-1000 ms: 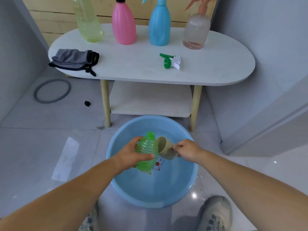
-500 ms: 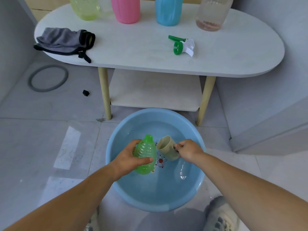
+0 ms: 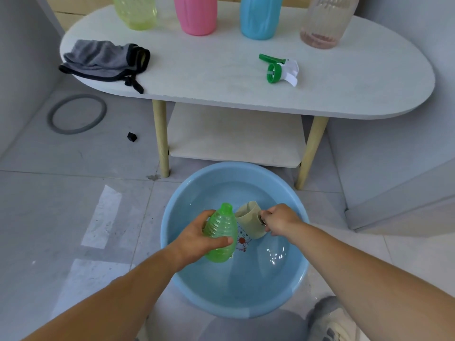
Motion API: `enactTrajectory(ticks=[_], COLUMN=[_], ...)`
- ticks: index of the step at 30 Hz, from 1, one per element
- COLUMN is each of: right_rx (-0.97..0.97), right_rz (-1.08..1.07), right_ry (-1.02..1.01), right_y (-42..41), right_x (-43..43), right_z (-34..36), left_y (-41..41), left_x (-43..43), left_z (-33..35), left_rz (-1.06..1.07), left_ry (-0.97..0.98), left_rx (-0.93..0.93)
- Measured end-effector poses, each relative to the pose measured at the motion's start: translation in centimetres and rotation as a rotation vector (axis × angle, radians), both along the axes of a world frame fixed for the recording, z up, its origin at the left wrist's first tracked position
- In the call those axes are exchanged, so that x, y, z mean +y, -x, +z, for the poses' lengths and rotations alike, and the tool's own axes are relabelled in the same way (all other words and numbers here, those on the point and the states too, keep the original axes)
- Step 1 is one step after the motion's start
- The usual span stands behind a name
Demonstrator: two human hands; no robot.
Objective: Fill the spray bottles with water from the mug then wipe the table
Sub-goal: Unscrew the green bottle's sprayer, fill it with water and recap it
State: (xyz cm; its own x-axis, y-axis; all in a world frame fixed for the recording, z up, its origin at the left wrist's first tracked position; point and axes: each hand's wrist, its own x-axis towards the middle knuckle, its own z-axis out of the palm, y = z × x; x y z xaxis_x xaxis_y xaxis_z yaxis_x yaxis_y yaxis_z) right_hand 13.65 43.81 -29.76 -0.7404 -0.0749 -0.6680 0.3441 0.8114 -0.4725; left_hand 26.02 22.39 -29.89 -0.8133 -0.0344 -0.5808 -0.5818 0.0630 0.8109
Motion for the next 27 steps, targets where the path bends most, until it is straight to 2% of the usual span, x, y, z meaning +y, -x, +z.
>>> enactTrajectory(ticks=[27], right_rx=[0.031], right_rz=[-0.053], right_ry=[0.060], right_y=[0.31], right_x=[-0.01], right_z=[-0.82], left_y=[-0.22], left_x=[-0.12], left_z=[-0.08], left_rz=[-0.001], left_ry=[0.014], left_rx=[-0.022])
